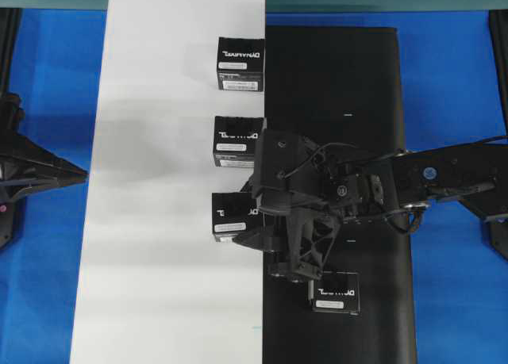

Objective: Place the box from the black base onto the white base.
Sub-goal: 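Carry the held box left onto the white base below the second box, then lower the box onto the white base and open the right gripper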

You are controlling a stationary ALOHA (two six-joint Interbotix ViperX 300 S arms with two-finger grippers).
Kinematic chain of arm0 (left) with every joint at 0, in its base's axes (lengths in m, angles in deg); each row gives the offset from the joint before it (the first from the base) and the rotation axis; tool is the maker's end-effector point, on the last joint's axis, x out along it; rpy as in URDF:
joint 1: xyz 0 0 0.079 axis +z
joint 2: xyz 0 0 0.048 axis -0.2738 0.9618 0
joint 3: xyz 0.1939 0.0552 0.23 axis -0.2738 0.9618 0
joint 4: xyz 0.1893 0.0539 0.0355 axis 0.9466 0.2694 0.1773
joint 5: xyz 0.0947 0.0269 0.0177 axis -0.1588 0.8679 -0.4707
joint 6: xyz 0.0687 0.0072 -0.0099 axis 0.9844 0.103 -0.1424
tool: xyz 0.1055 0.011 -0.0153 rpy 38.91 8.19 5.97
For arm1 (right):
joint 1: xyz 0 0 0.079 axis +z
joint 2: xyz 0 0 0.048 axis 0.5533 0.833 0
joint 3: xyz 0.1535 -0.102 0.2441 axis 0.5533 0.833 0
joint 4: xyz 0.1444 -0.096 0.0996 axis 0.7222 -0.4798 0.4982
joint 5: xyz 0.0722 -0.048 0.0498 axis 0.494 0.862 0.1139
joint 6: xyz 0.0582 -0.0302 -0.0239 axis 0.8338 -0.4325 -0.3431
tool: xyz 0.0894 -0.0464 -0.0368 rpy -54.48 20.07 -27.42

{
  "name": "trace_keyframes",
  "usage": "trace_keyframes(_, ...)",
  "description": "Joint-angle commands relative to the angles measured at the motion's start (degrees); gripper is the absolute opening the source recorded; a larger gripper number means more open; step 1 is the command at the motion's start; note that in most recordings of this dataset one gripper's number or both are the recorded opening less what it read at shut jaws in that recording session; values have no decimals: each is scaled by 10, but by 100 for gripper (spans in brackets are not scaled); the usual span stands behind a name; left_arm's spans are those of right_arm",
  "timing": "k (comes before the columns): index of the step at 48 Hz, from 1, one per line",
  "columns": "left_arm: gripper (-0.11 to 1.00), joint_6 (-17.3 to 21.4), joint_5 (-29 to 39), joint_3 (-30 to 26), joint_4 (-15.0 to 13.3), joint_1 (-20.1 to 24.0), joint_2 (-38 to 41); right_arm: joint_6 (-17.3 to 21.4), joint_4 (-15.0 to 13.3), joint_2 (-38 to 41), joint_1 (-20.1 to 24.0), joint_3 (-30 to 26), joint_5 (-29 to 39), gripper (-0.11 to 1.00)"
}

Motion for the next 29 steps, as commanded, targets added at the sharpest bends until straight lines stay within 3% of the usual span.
trace_keyframes(1, -5, 0, -3, -13, 2, -1, 4, 0, -2, 9, -3, -7, -5, 61)
trace_keyframes(29, -5, 0, -3, -11, 2, -1, 4, 2, -1, 12, -3, -1, -1, 60)
